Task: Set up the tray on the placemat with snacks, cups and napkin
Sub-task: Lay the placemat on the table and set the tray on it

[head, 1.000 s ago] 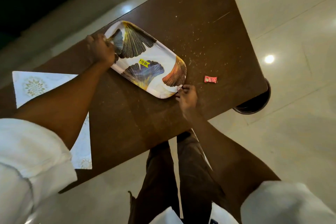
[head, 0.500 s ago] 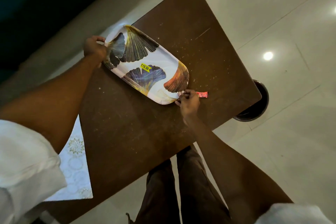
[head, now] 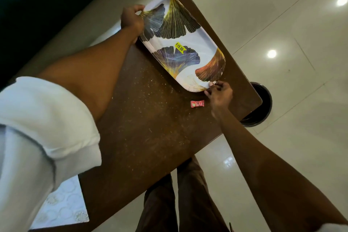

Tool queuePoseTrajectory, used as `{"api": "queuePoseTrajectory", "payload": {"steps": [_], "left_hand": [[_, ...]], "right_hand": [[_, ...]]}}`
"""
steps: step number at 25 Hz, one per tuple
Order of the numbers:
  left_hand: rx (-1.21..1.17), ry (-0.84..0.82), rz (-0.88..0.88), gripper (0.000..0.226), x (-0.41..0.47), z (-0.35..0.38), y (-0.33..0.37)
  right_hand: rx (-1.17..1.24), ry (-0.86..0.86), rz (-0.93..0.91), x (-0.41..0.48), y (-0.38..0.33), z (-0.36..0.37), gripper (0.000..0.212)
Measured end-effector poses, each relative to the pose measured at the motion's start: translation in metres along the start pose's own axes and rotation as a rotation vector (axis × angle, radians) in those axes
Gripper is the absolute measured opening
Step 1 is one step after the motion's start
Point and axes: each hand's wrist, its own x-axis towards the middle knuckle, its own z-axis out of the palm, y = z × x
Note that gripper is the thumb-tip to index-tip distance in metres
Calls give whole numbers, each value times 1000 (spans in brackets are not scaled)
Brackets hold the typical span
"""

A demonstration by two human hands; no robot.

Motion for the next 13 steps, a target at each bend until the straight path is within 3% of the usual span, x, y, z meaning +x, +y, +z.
{"api": "queuePoseTrajectory", "payload": {"steps": [9,13], "left_hand": [[-87,-17,-72,37,-18,-24,-27],[-115,25,-106,26,-73,-60,-85]], "right_hand": [[-6,-4,1,4,-2,-3,45],[-167,56,-157,-7,-7,-6,49]]}}
